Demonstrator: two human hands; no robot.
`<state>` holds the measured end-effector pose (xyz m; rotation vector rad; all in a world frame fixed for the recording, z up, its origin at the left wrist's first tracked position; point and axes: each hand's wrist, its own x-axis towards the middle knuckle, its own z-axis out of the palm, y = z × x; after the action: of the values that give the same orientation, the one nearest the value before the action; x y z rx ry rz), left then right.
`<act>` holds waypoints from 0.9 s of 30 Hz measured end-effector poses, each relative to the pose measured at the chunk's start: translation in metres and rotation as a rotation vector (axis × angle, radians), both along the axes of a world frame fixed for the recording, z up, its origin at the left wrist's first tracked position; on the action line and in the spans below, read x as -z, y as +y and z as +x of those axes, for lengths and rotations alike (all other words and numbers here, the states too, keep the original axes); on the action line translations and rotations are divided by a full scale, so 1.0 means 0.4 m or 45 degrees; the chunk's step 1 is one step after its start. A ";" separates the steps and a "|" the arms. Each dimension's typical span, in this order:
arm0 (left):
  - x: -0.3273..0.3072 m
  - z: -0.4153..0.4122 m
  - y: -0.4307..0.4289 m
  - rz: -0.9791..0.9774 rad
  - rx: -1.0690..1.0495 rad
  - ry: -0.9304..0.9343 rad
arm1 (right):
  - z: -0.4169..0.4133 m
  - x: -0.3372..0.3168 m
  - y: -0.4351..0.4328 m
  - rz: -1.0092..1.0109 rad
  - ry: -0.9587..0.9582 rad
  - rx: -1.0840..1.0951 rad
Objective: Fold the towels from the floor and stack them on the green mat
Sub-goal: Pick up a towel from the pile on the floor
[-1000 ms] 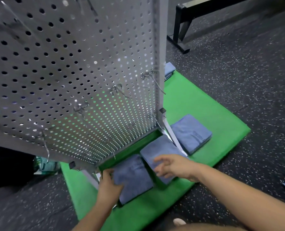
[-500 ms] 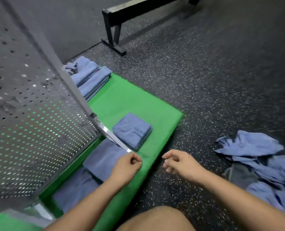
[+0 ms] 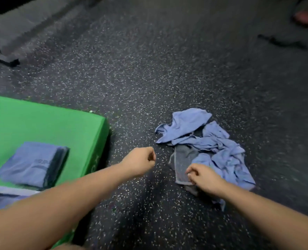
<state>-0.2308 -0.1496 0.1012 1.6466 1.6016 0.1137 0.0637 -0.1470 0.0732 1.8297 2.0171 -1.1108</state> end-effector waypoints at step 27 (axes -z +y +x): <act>0.364 0.641 0.071 0.053 0.317 0.066 | 0.433 0.302 -0.102 0.328 0.144 0.458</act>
<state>0.0254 -0.1214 -0.0443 1.8800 1.4263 -0.0247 0.2368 -0.1879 -0.0477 2.3837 2.0236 -1.1033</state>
